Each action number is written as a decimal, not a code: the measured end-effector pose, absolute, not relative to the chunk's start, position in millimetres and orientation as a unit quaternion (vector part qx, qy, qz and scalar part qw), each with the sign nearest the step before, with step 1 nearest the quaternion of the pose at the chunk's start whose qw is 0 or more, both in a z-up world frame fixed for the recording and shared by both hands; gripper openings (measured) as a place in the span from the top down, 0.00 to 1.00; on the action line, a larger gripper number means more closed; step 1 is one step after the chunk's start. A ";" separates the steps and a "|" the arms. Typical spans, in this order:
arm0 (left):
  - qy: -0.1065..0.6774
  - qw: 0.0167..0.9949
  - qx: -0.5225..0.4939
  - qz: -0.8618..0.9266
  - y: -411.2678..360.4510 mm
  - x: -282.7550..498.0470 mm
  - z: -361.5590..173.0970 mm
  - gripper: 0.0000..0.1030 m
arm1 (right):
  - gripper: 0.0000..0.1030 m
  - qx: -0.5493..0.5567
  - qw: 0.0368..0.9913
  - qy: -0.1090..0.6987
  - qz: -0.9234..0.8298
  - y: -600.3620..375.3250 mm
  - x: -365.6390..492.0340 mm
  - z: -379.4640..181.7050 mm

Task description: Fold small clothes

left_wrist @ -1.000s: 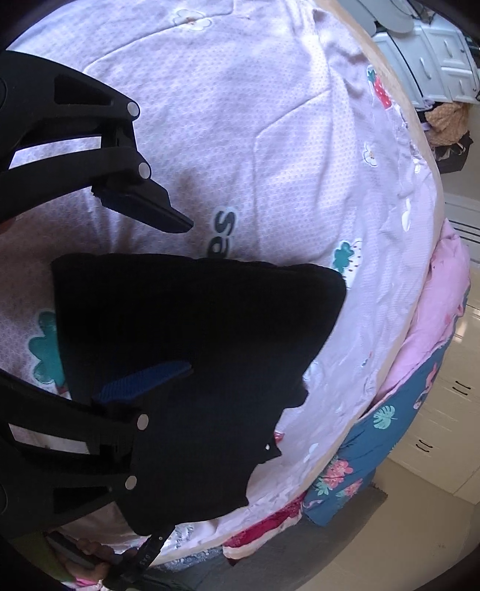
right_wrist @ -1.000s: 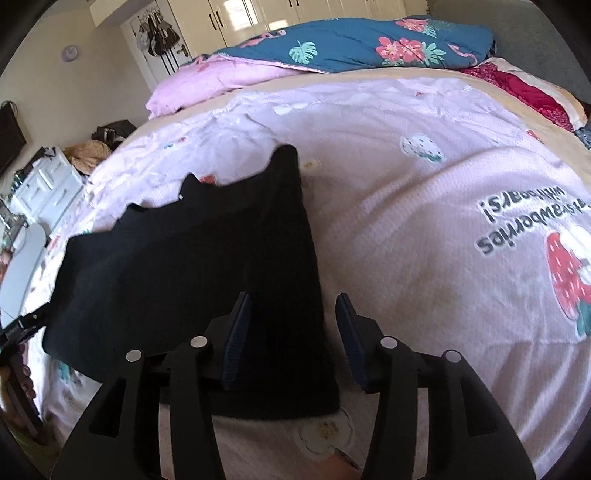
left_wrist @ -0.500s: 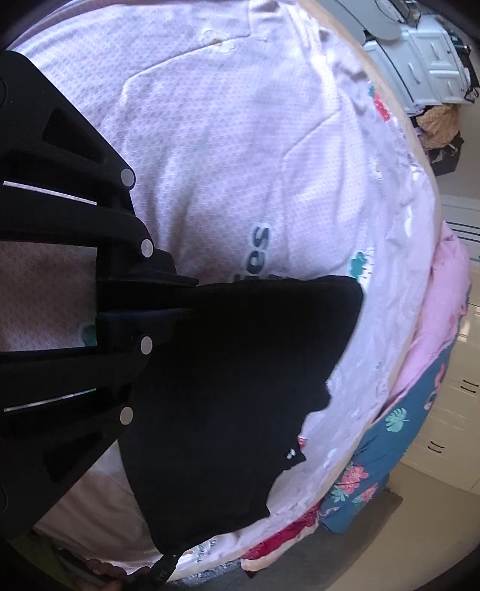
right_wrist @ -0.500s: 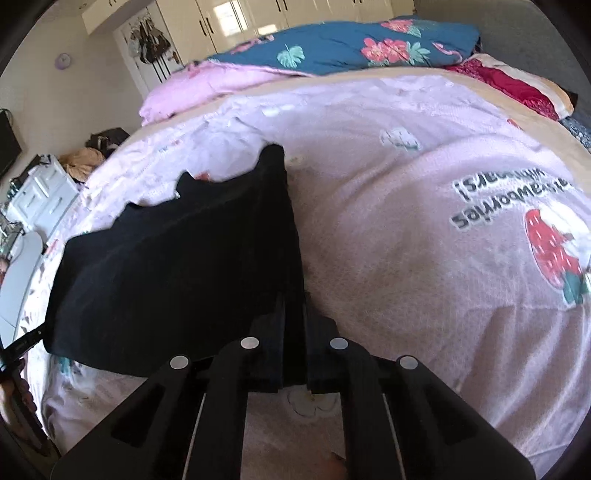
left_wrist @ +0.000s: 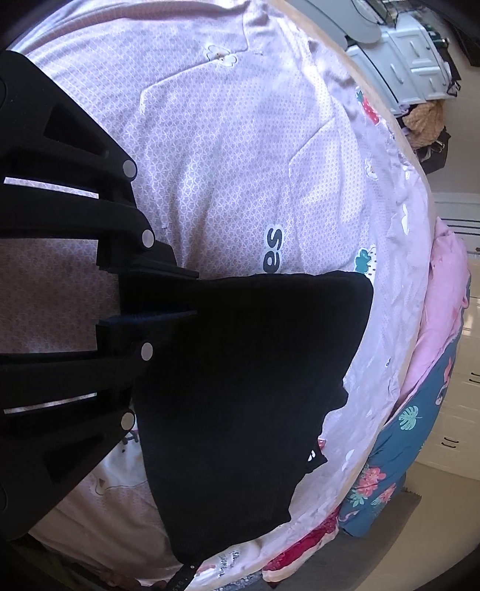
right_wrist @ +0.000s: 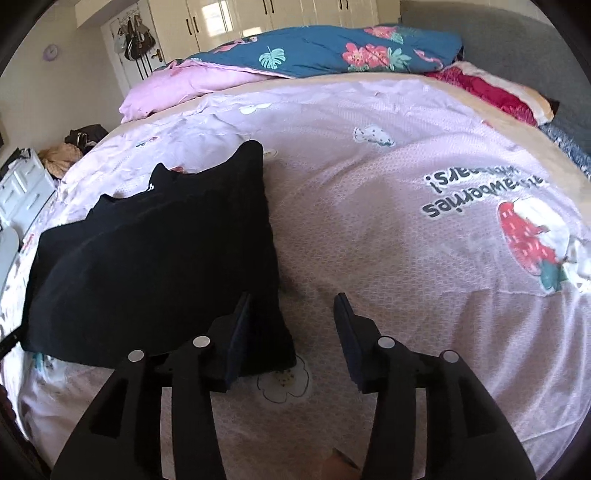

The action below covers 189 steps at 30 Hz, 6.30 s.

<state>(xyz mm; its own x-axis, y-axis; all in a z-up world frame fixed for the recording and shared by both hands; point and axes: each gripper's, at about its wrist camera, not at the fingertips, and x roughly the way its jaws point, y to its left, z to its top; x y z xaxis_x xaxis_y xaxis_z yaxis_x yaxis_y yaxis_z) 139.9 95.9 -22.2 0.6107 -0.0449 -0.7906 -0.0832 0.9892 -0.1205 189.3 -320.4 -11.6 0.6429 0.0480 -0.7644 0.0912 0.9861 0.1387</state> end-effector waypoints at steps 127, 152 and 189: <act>0.417 0.903 -0.082 0.066 139.0 252.6 20.2 0.09 | 0.04 -0.244 0.878 0.353 0.211 11.5 158.1 -26.5; 0.442 0.891 -0.088 0.062 155.7 273.5 0.2 0.09 | 0.34 -0.236 0.901 0.297 0.211 15.1 190.8 -3.4; 0.432 0.880 -0.169 -0.096 94.3 268.2 -2.9 0.86 | 0.93 -0.138 0.929 0.264 0.221 -28.9 151.2 23.6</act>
